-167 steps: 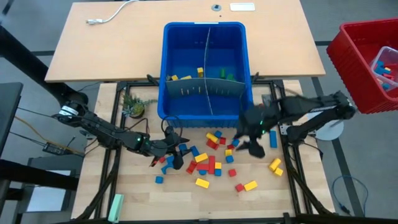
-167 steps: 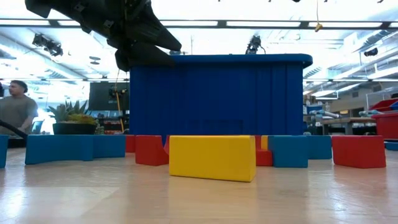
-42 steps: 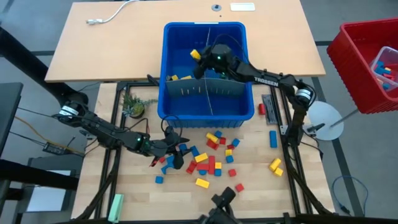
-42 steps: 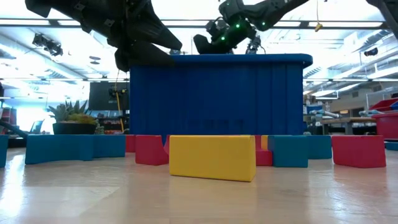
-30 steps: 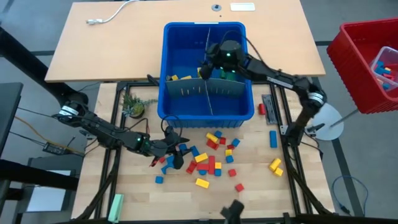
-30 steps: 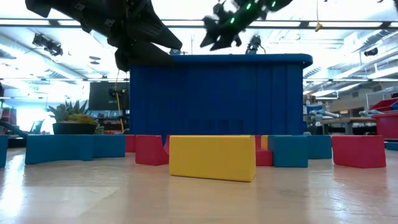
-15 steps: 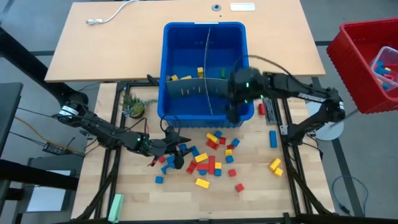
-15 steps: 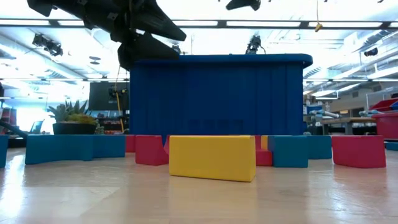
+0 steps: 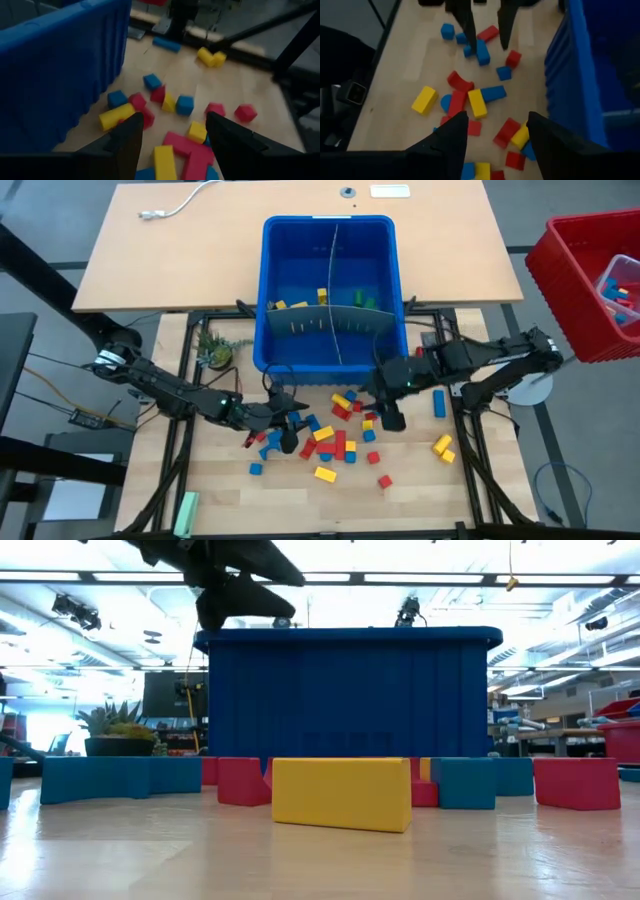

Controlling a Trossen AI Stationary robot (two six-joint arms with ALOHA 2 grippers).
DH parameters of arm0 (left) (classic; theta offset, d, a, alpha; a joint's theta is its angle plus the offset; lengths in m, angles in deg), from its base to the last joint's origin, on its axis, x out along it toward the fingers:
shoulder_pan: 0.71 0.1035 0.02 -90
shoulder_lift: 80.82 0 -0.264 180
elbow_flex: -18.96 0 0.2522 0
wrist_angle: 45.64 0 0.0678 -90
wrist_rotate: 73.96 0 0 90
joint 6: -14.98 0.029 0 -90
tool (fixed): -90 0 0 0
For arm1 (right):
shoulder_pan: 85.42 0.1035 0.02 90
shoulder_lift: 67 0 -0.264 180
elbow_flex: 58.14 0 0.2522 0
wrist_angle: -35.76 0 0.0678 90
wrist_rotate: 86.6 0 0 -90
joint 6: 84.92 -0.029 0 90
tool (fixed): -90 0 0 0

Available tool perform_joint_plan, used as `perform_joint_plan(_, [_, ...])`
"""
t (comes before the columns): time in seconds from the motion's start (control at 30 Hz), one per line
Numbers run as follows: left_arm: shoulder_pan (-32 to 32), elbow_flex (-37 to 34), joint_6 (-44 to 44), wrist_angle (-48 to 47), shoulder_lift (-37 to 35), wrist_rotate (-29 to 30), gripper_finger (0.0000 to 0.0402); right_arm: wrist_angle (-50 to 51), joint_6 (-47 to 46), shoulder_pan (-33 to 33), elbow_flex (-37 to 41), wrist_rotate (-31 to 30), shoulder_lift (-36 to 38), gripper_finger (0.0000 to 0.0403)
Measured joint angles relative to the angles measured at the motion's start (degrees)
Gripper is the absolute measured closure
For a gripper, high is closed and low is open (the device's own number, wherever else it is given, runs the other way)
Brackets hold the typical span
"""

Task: Sort blocks
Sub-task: Put the yellow block with the other yellow blocks into the blue bin

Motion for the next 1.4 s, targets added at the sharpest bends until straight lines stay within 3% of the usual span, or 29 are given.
perform_joint_plan(0.23, [0.0,8.1,-2.8,-21.8,0.0,-3.2,0.0179,-8.9,-6.9,4.3,11.7,-3.5,3.2,0.0219])
perform_joint_plan(0.37, [-0.1,8.8,-7.6,-28.6,0.0,-7.0,0.0179,-14.1,-10.2,5.4,17.9,-3.6,3.8,0.022])
perform_joint_plan(0.47, [-0.1,8.8,-7.3,-27.7,0.5,-7.3,0.0179,-17.4,-12.5,6.0,21.4,-3.9,3.8,0.022])
perform_joint_plan(0.67, [0.7,7.7,4.3,-15.9,5.8,-11.5,0.0179,-28.9,-13.4,7.2,27.9,-4.3,3.3,0.0223])
perform_joint_plan(0.97, [2.8,9.9,4.6,-6.3,18.6,-14.5,0.0179,-32.9,-16.5,7.8,32.3,-4.5,2.7,0.0226])
perform_joint_plan(1.13, [4.7,18.5,4.5,-13.0,27.3,-19.0,0.0179,-32.5,-18.7,8.2,32.9,-4.2,2.6,0.0227])
perform_joint_plan(1.3, [6.4,30.2,4.6,-27.7,34.3,-18.7,0.0179,-32.6,-21.5,9.5,33.1,-4.0,2.6,0.0227])
perform_joint_plan(1.4, [6.9,34.0,4.6,-30.4,36.2,-17.4,0.0179,-32.6,-23.3,10.7,33.1,-4.0,2.6,0.023])
